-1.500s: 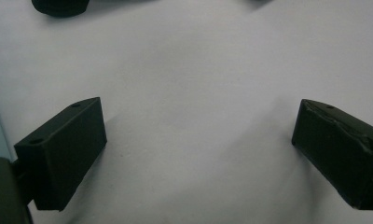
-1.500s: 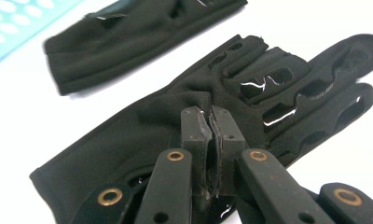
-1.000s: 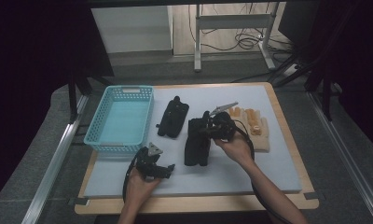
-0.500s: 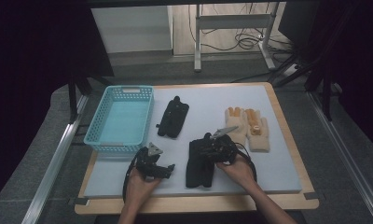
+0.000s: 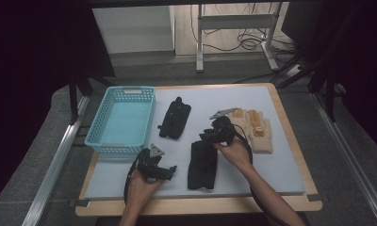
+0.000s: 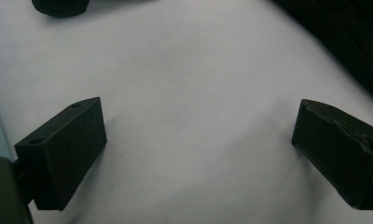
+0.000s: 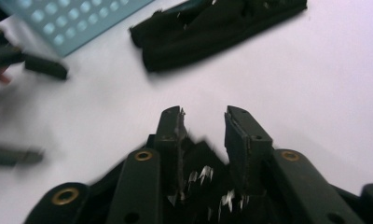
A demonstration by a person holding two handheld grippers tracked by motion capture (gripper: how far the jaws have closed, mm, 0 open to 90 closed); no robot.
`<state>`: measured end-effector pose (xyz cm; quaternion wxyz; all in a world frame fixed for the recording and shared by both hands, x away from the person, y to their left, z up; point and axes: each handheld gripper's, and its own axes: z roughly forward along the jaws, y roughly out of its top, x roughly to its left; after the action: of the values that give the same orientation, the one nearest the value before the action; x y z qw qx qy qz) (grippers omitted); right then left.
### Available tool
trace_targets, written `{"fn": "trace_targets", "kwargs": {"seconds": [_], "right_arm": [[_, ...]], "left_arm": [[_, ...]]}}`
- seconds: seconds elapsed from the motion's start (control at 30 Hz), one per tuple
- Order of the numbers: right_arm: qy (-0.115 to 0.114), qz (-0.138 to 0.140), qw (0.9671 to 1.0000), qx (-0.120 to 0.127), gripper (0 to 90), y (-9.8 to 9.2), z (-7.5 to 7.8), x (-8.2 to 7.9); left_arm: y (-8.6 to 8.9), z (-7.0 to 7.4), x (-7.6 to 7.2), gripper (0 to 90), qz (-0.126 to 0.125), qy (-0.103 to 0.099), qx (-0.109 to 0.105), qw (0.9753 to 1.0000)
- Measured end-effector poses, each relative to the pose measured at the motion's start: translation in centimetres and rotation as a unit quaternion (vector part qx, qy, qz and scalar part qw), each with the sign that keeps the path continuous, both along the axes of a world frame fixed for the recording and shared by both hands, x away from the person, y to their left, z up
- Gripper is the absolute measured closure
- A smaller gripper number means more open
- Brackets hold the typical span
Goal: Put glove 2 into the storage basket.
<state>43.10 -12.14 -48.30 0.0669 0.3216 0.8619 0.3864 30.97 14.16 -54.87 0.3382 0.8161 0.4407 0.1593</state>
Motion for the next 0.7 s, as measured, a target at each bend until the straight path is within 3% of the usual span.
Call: {"fn": "trace_targets", "kwargs": {"seconds": [0.03, 0.23, 0.27, 0.5, 0.7], "right_arm": [[-0.006, -0.002, 1.0000, -0.007, 68.4, 1.1, -0.1, 1.1], [-0.017, -0.007, 0.9997, -0.016, 70.1, 3.4, -0.2, 3.3], [-0.018, -0.010, 0.9997, -0.016, 70.7, 4.5, -0.3, 4.2], [-0.024, -0.018, 0.9990, -0.033, 71.6, 7.0, -1.0, 5.9], [-0.009, -0.042, 0.9986, -0.032, 67.6, 8.4, -2.3, 7.6]], "left_arm": [[0.0, 0.0, 0.0, 3.4, 0.000, 0.000, -0.001, 1.0000], [0.0, 0.0, 0.0, 3.5, 0.000, 0.000, -0.002, 1.0000], [0.0, 0.0, 0.0, 3.4, 0.000, 0.000, -0.002, 1.0000], [0.0, 0.0, 0.0, 3.5, 0.001, -0.001, -0.004, 1.0000], [0.0, 0.0, 0.0, 3.5, 0.001, -0.001, -0.004, 1.0000]]}}
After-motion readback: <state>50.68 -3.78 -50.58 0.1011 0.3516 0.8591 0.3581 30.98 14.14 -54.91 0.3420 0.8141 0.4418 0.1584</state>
